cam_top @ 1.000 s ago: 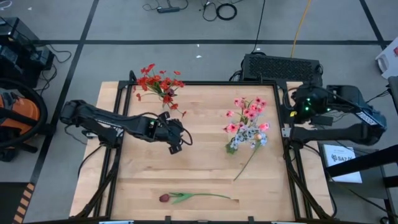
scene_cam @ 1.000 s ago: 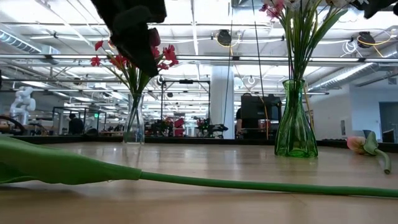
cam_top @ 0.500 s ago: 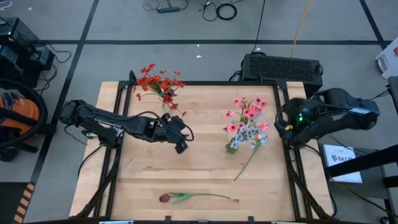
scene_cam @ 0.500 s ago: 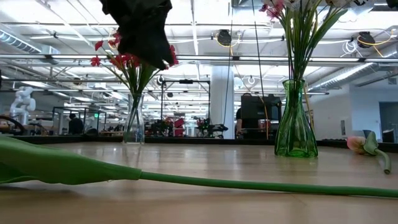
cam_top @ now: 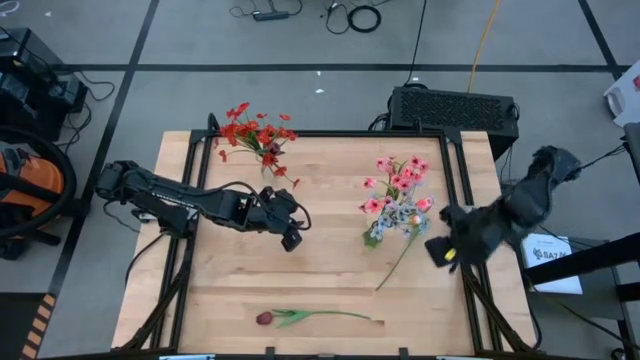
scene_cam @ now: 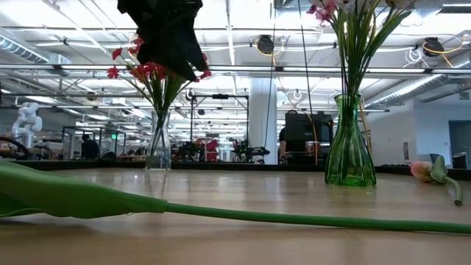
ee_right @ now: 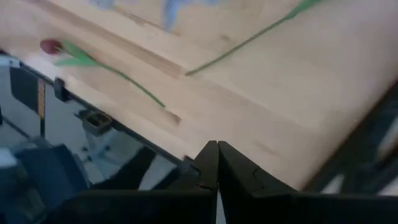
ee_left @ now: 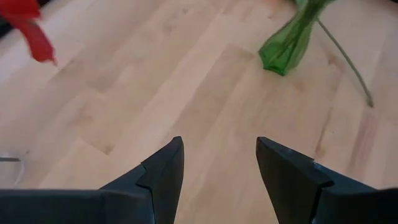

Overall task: Sort flowers into vase by color
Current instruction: Put the pink flower into the green vase

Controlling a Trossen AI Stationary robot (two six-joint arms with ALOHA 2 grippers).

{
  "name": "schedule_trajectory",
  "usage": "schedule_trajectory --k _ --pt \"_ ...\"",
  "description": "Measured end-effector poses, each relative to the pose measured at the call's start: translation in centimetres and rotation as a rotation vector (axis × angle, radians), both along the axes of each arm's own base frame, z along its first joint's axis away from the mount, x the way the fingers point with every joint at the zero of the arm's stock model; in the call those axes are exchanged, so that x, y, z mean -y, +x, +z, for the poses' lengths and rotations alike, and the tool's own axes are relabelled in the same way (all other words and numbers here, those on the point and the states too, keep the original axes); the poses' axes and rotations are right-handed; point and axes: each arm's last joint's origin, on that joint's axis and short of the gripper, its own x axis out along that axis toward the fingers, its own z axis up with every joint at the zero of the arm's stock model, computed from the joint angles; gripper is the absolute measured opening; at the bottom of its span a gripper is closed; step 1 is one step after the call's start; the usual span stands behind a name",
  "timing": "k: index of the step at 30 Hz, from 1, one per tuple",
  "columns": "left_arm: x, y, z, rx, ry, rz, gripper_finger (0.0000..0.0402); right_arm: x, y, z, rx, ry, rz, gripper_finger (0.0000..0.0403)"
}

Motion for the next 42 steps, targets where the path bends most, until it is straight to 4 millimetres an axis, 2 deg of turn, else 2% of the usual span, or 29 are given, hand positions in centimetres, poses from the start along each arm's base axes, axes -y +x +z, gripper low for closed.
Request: schedule_trajectory --k 4,9,18,26,34,42 --pt "0.2 0.0 -0.1 -0.012 -0.056 -0.047 0.0205 -3.2 2.0 -2.2 -0.057 -0.086 -0.081 0.0" --pt "0.5 -0.1 -0.2 -0.052 -0.082 -0.155 0.0205 -6.1 4.7 -6.0 -0.188 -0.19 -0.168 0.0" --pt "0.5 -0.3 -0.4 -0.088 -0.065 -0.219 0.0206 -8.6 7.9 -12.2 -0.346 -0.338 -0.382 0.0008" --pt "0.5 -0.3 -0.3 -0.087 -0.066 -0.218 0.0205 -7.8 10.6 -15.9 -0.404 -0.475 -0.477 0.0077" --pt "0.5 -0.3 -0.3 -0.086 -0.067 -0.217 0.0205 -5.6 11.9 -18.0 -0.507 -0.637 -0.556 0.016" --pt "0.7 -0.3 -0.3 -0.077 -0.101 -0.182 0.0206 -4.3 12.3 -21.6 -0.538 -0.631 -0.625 0.0191"
